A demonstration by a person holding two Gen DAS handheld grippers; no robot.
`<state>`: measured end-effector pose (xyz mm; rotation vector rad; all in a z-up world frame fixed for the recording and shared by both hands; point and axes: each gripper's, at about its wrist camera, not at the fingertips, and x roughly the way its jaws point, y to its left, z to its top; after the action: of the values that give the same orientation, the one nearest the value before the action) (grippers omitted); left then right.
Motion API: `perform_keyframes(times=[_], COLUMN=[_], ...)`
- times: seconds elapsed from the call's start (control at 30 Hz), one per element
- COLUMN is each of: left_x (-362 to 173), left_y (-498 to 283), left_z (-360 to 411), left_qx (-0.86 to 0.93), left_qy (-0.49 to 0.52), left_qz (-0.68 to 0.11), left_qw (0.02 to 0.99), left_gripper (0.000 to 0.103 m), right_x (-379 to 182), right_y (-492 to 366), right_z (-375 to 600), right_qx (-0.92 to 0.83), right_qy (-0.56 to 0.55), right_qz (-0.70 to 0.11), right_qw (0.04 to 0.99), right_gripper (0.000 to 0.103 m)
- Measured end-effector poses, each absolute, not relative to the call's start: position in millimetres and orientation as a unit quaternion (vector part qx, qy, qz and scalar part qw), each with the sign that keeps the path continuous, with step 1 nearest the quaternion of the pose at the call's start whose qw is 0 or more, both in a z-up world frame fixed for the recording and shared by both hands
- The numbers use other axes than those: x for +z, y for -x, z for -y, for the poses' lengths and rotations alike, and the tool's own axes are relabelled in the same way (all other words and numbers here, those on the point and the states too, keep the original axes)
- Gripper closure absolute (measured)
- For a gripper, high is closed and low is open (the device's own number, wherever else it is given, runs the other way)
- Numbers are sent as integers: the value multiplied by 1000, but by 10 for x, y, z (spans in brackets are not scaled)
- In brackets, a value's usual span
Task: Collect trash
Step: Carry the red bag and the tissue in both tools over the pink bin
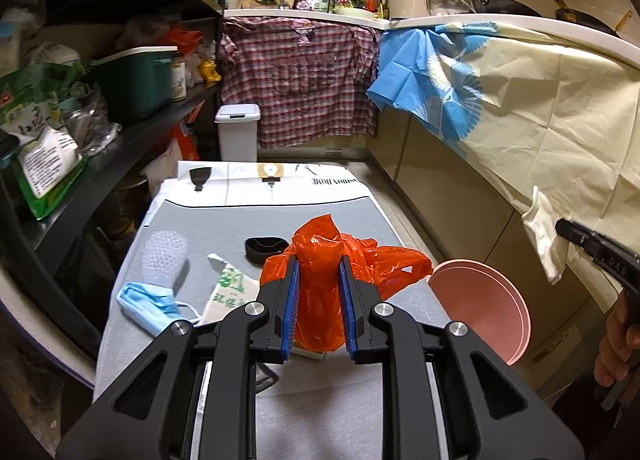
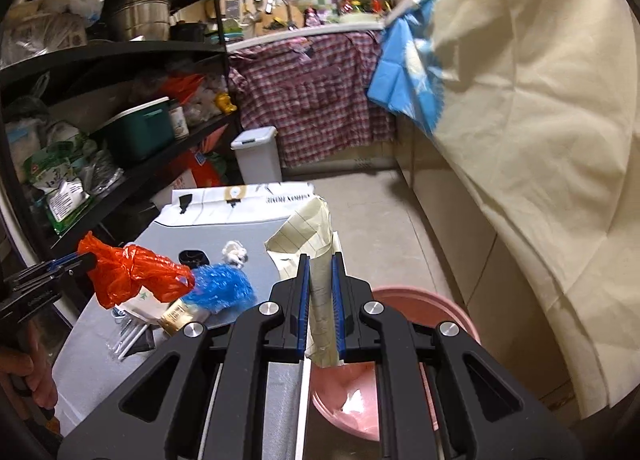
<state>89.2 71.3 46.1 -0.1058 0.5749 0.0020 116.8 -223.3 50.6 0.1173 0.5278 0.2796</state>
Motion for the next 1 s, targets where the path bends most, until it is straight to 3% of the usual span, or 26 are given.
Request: perform_keyframes(times=[1.0], left_x=[-56], left_y=[-1495], left_z=[646], left_qx=[-138], left_qy=[-3], left_qz=[-348], left_qw=[927], left_gripper=[84], right_x=[53], right_y=[-1470], right_z=[2769], right_qx=[76], right_qy=[-79], right_qz=[-328], right_qw=[938], right_gripper=[91])
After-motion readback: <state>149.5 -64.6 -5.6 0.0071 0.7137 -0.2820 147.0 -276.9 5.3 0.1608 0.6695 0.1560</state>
